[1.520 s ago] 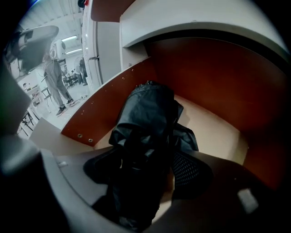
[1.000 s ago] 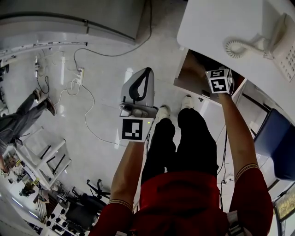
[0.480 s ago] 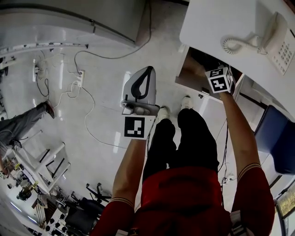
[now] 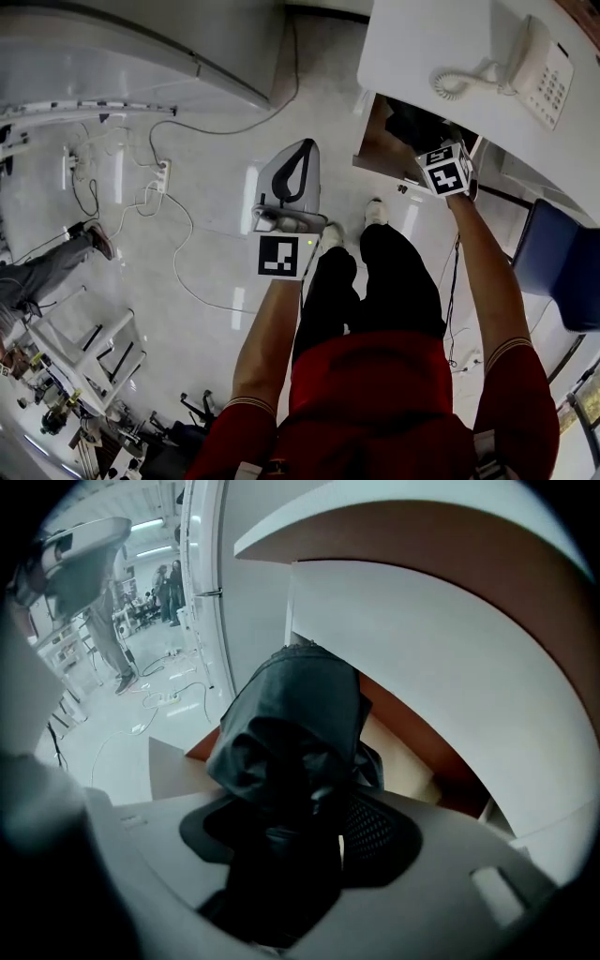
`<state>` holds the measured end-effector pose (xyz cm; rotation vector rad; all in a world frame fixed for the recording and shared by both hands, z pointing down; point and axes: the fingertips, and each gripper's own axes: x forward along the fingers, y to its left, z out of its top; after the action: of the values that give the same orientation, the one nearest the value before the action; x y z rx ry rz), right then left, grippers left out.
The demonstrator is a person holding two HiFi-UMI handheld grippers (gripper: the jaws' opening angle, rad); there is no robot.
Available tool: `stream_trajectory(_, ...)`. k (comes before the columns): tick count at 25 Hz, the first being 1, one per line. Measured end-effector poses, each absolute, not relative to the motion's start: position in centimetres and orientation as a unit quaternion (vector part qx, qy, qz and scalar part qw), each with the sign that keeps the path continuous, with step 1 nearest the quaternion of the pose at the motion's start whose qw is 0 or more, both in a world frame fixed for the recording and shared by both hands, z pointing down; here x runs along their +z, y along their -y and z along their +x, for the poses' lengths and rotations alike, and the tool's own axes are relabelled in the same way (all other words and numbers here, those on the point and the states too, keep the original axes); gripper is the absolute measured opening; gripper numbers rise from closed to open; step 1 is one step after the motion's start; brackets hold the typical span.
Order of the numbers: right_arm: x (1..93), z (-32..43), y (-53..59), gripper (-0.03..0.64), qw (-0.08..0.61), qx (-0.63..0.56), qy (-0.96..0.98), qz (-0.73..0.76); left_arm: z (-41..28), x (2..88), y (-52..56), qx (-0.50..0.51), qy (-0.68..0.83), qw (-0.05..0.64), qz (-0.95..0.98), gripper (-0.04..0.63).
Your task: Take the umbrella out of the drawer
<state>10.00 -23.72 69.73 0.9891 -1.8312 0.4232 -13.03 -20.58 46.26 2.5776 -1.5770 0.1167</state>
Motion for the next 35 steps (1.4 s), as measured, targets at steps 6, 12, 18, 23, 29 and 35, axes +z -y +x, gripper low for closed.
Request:
stream_trajectory(6,68.6,10.6,20.7,0.272,0.482,0.196,0.752,0.405,-12.0,45.7,19.5,0.034,0.501,0.059,0.863,0.006)
stream_trajectory(12,66.6,10.7,18.6,0.272,0.462,0.204,0.757,0.415,-11.1,45.3,18.5,0.034,0.482,0.06,0.873,0.006)
stream_trajectory(18,64.1,10.2,15.8,0.272,0.44,0.208,0.767,0.419,-9.9,44.1,17.4,0.029,0.466,0.053,0.882,0.006)
stream_trajectory(23,61.3,9.6,13.5,0.272,0.408,0.215,0.779,0.425,-9.3,42.6,16.2,0.025,0.457,0.047,0.888,0.006)
stream_trajectory(29,54.7,8.7,13.0,0.272,0.33,0.22,0.802,0.447,-8.5,39.6,15.1,0.02,0.447,0.034,0.894,0.006)
stream_trajectory(35,45.9,7.7,13.2,0.272,0.254,0.187,0.83,0.46,-8.2,36.4,13.9,0.017,0.439,0.025,0.898,0.006)
